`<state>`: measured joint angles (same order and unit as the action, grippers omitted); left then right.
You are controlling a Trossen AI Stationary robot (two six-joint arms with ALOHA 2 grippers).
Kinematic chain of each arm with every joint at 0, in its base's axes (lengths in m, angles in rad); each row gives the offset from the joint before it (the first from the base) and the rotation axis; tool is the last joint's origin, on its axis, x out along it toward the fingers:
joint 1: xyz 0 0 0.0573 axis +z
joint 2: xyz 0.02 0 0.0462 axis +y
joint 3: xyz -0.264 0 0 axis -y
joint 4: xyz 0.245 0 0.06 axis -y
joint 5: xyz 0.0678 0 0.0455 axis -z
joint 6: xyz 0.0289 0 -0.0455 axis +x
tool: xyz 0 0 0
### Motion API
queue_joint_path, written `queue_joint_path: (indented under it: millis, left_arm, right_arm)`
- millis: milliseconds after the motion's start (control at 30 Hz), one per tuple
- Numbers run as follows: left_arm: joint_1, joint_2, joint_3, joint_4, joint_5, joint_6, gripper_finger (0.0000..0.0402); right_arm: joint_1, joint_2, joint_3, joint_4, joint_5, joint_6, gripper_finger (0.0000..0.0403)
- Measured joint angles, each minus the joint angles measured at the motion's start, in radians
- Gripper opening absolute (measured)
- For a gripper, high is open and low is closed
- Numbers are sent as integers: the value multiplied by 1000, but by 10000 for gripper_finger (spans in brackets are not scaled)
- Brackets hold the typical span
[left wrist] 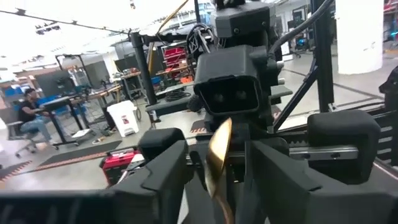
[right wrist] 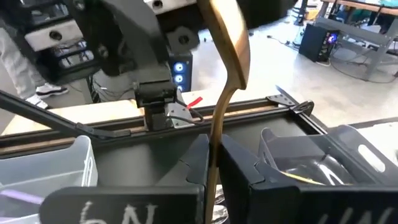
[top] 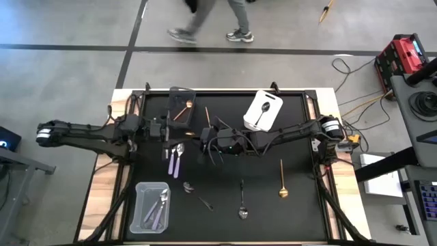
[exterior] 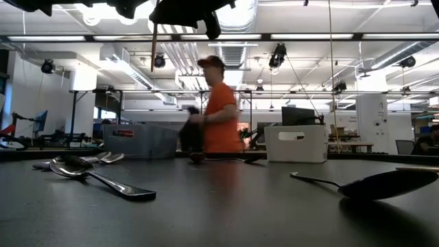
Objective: Sort silverware by color (type)
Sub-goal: Put the gold spoon into the black bin
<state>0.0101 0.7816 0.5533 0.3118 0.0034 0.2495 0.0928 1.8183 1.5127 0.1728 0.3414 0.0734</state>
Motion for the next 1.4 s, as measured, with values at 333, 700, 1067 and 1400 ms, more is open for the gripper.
queue_joint_path:
  millis: [333,700,1067,1400]
  left_arm:
    - [0,-233,0,-170,-36,13,187]
    - [0,-428,-8,-283,-99,15,187]
    - [0,-552,-14,-340,-99,6,187]
    - [0,-603,-14,-374,-99,3,187]
  right_arm:
    - [-56,0,37,-11,33,9,13]
    - [-155,86,156,6,-9,5,13]
    - [-236,281,410,23,-2,18,13]
    - [-283,493,676,-6,-2,52,13]
